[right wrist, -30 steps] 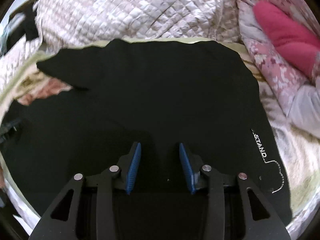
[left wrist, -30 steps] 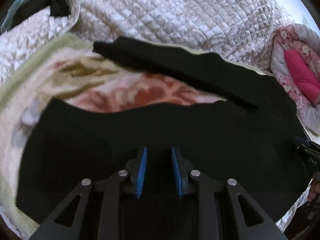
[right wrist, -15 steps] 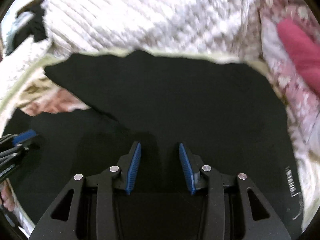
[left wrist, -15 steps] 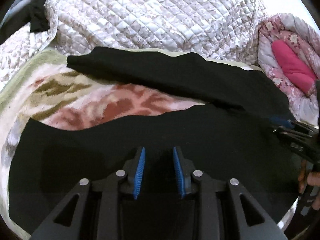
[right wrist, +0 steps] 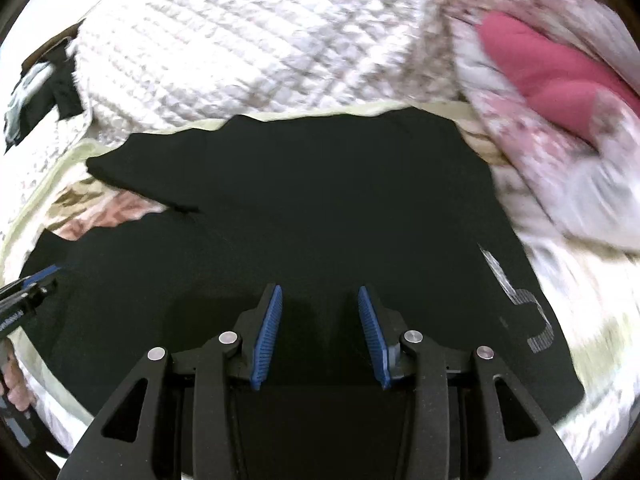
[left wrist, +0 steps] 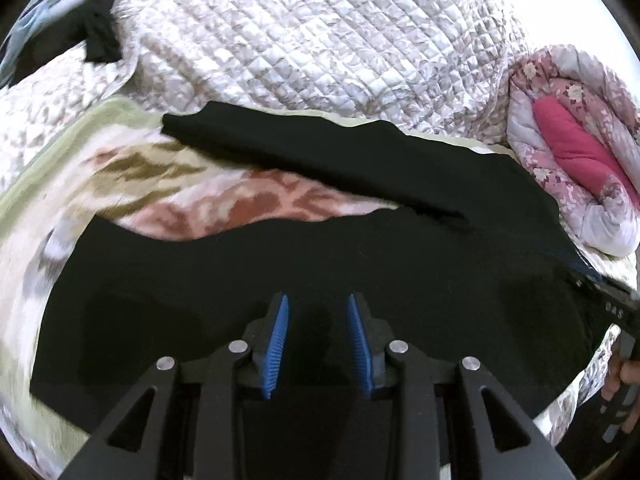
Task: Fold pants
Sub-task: 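Lay the folded edge down and open both grippers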
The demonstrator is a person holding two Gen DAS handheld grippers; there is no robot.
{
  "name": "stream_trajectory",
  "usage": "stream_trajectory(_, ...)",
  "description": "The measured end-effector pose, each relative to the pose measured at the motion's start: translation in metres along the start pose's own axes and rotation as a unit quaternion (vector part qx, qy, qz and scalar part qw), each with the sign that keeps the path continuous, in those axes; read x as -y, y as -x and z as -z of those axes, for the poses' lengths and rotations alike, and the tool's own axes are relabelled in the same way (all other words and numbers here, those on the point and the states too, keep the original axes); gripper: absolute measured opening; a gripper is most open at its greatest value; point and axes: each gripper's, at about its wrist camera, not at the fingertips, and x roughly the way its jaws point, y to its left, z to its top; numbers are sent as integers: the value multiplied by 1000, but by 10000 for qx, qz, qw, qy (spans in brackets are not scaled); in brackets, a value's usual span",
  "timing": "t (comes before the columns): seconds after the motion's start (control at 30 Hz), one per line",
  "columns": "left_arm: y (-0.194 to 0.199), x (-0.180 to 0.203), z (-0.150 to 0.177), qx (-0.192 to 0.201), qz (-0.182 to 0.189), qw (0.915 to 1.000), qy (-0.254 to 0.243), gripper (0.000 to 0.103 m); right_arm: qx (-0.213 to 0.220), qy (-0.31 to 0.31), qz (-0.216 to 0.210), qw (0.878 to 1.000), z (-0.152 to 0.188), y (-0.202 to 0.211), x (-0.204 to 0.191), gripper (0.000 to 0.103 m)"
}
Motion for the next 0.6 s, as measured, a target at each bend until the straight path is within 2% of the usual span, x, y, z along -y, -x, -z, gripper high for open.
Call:
stream_trajectory(0.07,-4,-3,7,-161,-34,9998,73,37,-319,-109,125,9994,11,-7,8,41)
stream_trajectory(0.2,-1,2,11,-175,-105,9998,-40,37,-96,-88,39,9999,5,5,7,41)
stream_trajectory(0.37,12,7,20,-109,67,9999,80,42,44,107,-365,9993,9,18,-14,41)
stream_trajectory(0.53,15,16,35,-209,112,9997,-35,46,-106,578,-693,9959,24,15,-43,41)
stream_trajectory(0.6,14,20,38,-210,84,9997,-119,50,-297,721,-728,9943,30,7,-51,47)
